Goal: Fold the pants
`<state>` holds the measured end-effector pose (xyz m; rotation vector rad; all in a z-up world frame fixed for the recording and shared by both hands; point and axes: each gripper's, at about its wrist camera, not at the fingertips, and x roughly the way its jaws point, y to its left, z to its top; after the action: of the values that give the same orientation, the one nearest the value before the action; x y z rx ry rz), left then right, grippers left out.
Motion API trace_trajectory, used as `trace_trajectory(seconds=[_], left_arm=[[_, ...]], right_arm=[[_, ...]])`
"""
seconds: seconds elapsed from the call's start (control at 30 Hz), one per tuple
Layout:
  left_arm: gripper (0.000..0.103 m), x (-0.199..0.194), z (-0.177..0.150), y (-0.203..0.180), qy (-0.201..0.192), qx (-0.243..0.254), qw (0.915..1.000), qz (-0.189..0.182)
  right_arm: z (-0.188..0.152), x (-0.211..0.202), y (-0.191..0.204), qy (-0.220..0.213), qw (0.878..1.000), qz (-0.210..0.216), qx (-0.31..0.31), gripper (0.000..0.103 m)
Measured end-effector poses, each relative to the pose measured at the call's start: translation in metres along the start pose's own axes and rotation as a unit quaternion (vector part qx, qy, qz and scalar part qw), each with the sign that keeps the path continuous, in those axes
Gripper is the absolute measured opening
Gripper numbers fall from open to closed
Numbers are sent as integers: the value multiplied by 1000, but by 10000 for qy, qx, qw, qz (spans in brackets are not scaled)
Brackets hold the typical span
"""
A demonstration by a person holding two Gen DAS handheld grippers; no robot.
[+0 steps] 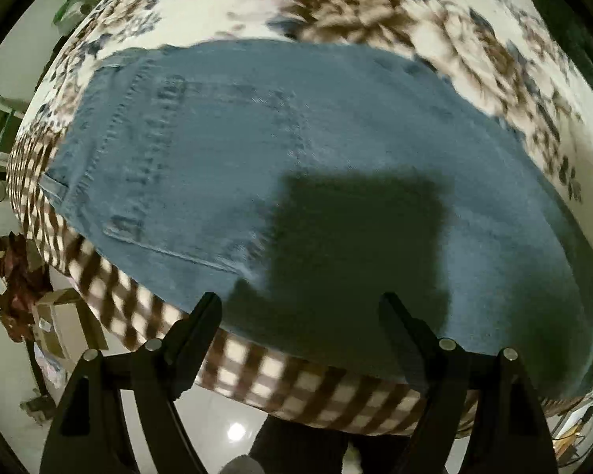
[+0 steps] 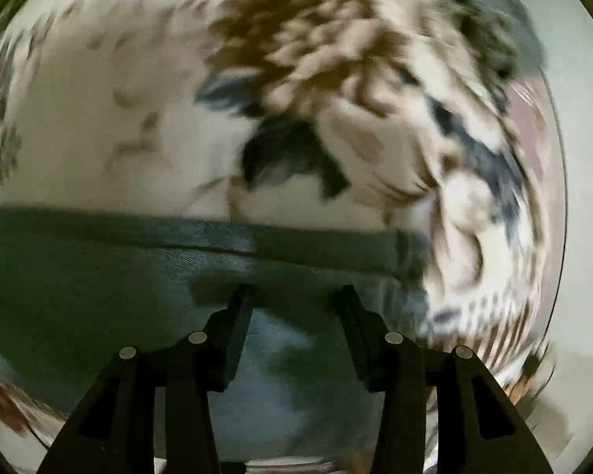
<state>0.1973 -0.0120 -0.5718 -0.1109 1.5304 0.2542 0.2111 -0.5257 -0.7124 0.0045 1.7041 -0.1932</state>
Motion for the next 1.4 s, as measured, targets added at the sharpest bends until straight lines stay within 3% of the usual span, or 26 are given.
trace_trajectory(seconds=[0.03, 0.1, 0.17, 0.33, 0.4, 0.43, 0.47, 0.53, 0.57, 0.63, 0.67, 0.8, 0.97, 1.0, 1.03, 1.13, 1.27, 1.33, 1.37, 1.4], left_arm=[[80, 4, -4, -2, 59, -56, 10000, 15], [80, 6, -18, -7, 103, -203, 9997, 76], [80, 6, -31, -12, 63, -279, 9994, 193], [80, -3, -72, -22, -68, -657, 9962, 565], [80, -11, -69, -19, -53, -845, 9944, 630], [80, -14, -70, -19, -56, -983, 9931, 636], [80, -14, -75, -20, -49, -1117, 9916, 653], [80, -12, -75, -21, 63, -1323, 9893, 610], [80, -12, -76, -21, 92, -1393, 9887, 551], [80, -15, -78, -37, 134, -1501, 9879, 379], [80, -14, -81, -43, 140, -1535, 9878, 233], [80, -11, -86, -72, 171, -1517, 9883, -65], [80, -4, -93, -107, 238, -1305, 9911, -137], [80, -3, -93, -107, 234, -1281, 9914, -152], [80, -4, -93, -114, 225, -1240, 9919, -163], [80, -10, -92, -130, 149, -1110, 9935, -187], [80, -13, -92, -147, 71, -813, 9966, -143], [80, -12, -93, -152, 79, -776, 9968, -153], [80, -11, -93, -156, 92, -796, 9966, -195], [80, -10, -93, -163, 96, -813, 9963, -244]], right_arm=[[-2, 1, 1, -100, 9998, 32, -188, 23], [-8, -4, 2, -420, 9980, -102, -465, 5], [-13, -12, -3, -675, 9968, -21, -426, 4], [-39, -59, -65, -1607, 9849, 574, 304, 0], [-30, -70, -77, -1841, 9813, 360, 425, 0], [-24, -64, -91, -1668, 9833, 544, 480, 0], [-14, -56, -96, -1258, 9850, 1026, 592, 0], [-7, -37, -109, -666, 9750, 1979, 764, 5], [-8, -32, -117, -574, 9757, 1969, 777, 12], [-17, -31, -138, -617, 9738, 2036, 809, 48], [-25, -28, -155, -605, 9663, 2295, 1001, 52], [-45, 2, -194, -329, 9326, 3148, 1737, 53], [-55, 39, -196, -179, 9297, 3087, 1999, 52], [-58, 40, -196, -366, 9236, 3182, 2105, 30], [-59, 37, -193, -535, 9275, 3016, 2142, 18], [-70, 8, -200, -1232, 9320, 2712, 2064, 8], [-74, 0, -219, -1195, 9306, 2720, 2137, 8], [-78, 1, -222, -945, 9397, 2589, 2025, 21], [-85, -3, -227, -959, 9346, 2699, 2110, 24], [-95, -7, -228, -1043, 9243, 2875, 2282, 39]])
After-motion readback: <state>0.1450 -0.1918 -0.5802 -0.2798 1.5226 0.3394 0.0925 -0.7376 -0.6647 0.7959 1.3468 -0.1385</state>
